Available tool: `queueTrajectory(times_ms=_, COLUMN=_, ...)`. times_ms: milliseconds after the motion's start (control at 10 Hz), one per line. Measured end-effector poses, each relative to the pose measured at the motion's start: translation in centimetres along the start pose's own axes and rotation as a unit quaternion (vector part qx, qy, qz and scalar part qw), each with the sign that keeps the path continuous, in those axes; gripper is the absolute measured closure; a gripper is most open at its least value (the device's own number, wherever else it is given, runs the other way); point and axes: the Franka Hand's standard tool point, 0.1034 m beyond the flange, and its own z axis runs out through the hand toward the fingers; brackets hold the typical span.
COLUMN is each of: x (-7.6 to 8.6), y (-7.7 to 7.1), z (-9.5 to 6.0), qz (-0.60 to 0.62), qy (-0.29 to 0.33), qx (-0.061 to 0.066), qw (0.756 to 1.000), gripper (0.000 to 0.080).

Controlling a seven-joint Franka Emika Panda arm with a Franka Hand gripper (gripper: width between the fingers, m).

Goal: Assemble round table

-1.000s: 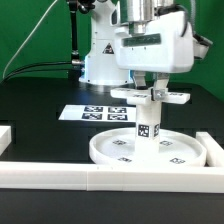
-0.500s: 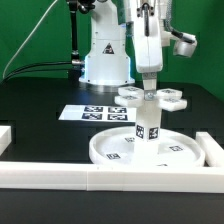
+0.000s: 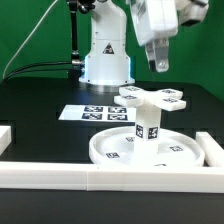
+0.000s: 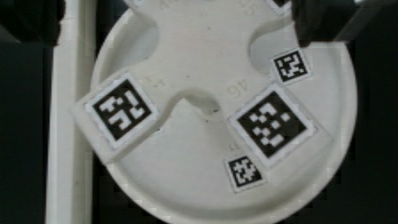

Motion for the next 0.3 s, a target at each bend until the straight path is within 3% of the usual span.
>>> queueTrajectory(times_ms=300, x=0.19, y=0.16, z=0.53, qz=-0.006, qy=0.003, qx=-0.001, qw=1.0, gripper=0.0151)
